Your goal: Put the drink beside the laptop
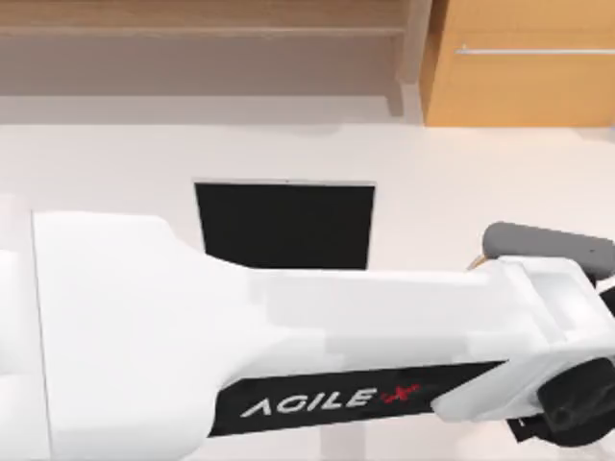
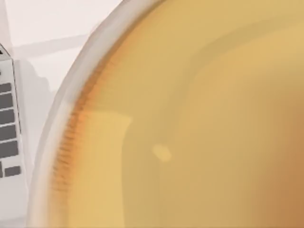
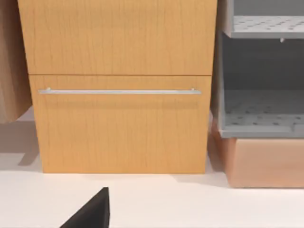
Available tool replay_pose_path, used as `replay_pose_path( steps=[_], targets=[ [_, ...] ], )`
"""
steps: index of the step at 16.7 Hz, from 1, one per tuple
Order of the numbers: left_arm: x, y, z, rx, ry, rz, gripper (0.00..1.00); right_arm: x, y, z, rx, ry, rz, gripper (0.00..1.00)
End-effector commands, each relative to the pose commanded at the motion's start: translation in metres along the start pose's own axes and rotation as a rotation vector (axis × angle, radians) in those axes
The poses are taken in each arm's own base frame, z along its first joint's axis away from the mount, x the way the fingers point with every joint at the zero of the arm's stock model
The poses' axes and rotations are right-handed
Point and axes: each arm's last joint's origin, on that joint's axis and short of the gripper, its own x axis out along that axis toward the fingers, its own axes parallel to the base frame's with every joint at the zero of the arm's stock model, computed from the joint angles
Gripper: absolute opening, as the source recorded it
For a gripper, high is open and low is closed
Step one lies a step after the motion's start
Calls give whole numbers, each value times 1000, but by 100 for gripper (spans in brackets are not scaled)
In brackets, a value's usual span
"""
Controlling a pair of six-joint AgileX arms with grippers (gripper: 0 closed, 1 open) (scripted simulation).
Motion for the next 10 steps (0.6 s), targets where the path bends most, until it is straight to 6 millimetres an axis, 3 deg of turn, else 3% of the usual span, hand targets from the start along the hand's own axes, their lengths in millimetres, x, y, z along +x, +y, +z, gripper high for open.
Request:
replay_pose_path(
  steps=[3,7,10],
  targets=[
    [3,4,4,-22,-2,17,0,0,0,0,0,0,0,100],
    [23,20,21,-125,-45,97,0,0,0,0,0,0,0,100],
    [36,26,21,-147,-43,136,0,0,0,0,0,0,0,100]
  ],
)
